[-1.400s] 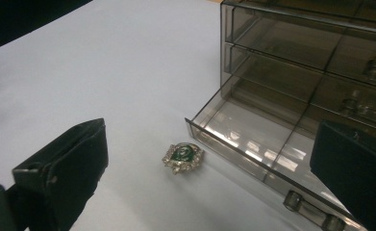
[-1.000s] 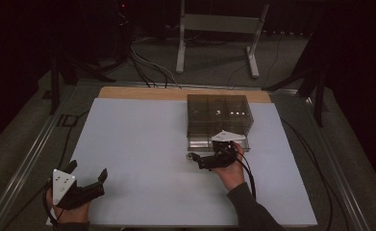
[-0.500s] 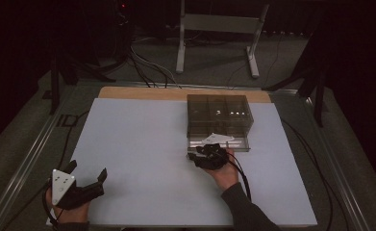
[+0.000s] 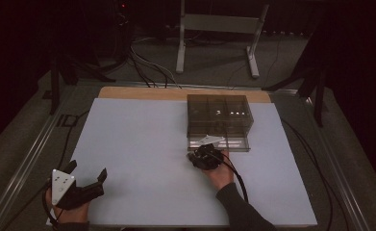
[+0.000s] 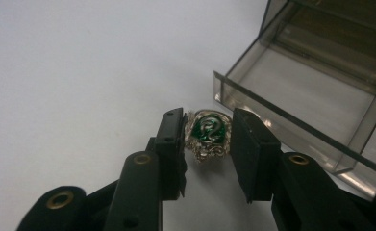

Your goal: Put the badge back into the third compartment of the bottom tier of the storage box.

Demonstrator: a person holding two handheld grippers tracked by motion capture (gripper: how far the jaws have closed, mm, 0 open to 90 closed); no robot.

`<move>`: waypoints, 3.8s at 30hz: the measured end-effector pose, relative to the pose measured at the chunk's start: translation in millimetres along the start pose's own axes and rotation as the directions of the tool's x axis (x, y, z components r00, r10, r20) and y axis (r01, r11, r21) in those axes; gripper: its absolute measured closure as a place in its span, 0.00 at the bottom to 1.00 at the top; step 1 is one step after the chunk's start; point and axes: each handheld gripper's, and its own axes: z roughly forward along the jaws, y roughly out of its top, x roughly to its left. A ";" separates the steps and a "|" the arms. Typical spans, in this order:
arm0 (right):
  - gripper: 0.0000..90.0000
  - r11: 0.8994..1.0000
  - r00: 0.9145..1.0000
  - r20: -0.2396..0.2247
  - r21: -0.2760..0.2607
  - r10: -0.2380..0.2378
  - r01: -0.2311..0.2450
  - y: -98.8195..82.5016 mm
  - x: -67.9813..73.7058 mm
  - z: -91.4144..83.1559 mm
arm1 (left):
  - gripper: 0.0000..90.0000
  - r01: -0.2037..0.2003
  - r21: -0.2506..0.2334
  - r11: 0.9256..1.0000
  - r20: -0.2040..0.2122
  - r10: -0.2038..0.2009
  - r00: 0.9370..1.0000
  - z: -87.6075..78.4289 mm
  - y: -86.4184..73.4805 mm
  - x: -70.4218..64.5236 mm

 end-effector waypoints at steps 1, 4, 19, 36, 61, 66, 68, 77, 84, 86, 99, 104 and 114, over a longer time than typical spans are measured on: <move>0.73 1.000 1.000 -0.002 0.005 0.003 -0.003 -0.4 -0.2 1.3 | 0.00 0.000 0.000 1.000 0.000 0.000 1.000 0.0 0.0 0.0; 0.72 1.000 1.000 0.001 0.023 0.002 -0.002 -0.9 0.2 4.0 | 0.00 0.000 0.000 1.000 0.000 0.000 1.000 0.0 0.0 0.1; 0.64 0.997 0.996 -0.040 -0.014 0.075 -0.076 -1.4 -3.9 -2.4 | 0.00 -0.003 0.004 1.000 0.003 0.003 1.000 0.6 -0.2 0.1; 0.78 0.994 0.994 -0.027 0.031 0.106 -0.106 -3.3 -6.3 8.5 | 0.00 -0.003 0.007 1.000 0.004 0.003 1.000 1.1 -0.4 -0.2; 0.97 1.000 0.999 -0.050 0.021 0.005 -0.003 7.6 11.5 7.5 | 0.00 -0.004 0.011 1.000 0.006 0.004 1.000 1.7 -0.6 -0.1; 0.97 1.000 0.999 -0.052 0.021 0.004 -0.003 7.6 11.1 6.3 | 0.00 -0.005 0.012 1.000 0.005 0.005 1.000 1.7 -0.7 0.0; 0.97 1.000 0.998 -0.055 0.020 0.003 -0.002 7.6 10.9 5.6 | 0.00 -0.006 0.012 1.000 0.006 0.006 1.000 1.7 -0.6 -0.1; 0.97 1.000 0.997 -0.072 0.005 0.018 -0.017 8.9 10.0 0.9 | 0.00 -0.006 0.013 1.000 0.005 0.006 1.000 1.7 -0.7 -0.1; 0.97 1.000 0.996 -0.083 -0.006 0.023 -0.024 9.6 9.0 -2.4 | 0.00 -0.007 0.014 1.000 0.006 0.007 1.000 1.8 -0.7 -0.3; 0.97 1.000 0.996 -0.086 -0.008 0.028 -0.028 9.7 8.9 -3.5 | 0.00 -0.007 0.015 1.000 0.005 0.007 1.000 1.8 -0.7 -0.3; 0.97 0.999 0.995 -0.091 -0.030 0.035 -0.038 11.6 7.5 -9.0 | 0.00 -0.007 0.014 1.000 0.005 0.007 1.000 1.9 -0.8 -0.3; 0.97 0.999 0.995 -0.091 -0.036 0.035 -0.039 12.5 6.6 -11.4 | 0.00 -0.007 0.014 1.000 0.005 0.007 1.000 2.0 -0.8 -0.3; 0.97 0.998 0.995 -0.089 -0.053 0.036 -0.041 16.1 5.2 -16.9 | 0.00 -0.007 0.014 1.000 0.006 0.007 1.000 2.1 -0.9 -0.5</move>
